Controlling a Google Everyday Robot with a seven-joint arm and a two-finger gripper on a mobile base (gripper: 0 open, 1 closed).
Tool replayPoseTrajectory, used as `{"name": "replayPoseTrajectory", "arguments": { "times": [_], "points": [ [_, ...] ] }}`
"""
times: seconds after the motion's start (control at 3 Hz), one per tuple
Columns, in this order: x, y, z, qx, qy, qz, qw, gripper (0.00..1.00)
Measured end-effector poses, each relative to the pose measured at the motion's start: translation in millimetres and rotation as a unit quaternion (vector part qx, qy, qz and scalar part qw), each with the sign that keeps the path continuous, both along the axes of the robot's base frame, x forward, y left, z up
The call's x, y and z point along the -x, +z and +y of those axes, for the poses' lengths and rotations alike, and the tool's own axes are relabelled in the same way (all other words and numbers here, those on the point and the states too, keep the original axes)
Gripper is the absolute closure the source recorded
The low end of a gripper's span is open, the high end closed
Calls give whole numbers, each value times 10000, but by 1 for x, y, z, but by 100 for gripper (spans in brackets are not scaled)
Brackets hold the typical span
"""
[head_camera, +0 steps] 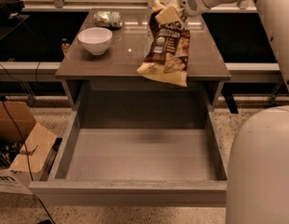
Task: Pick brown chip bag from top drawer and place on counter
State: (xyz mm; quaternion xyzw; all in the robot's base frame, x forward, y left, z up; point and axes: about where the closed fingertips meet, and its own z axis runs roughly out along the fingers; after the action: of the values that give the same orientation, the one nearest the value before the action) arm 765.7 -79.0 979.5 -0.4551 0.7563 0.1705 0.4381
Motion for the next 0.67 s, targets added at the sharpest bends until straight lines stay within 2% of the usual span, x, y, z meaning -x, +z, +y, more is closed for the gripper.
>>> {"name": "replayPoseTrajectory", "arguments": {
  "times": [0.33,0.67],
  "points": [
    [-1,-3,3,0,21,21,10000,4],
    [-1,-4,4,-1,31,30,10000,0]
  ]
}}
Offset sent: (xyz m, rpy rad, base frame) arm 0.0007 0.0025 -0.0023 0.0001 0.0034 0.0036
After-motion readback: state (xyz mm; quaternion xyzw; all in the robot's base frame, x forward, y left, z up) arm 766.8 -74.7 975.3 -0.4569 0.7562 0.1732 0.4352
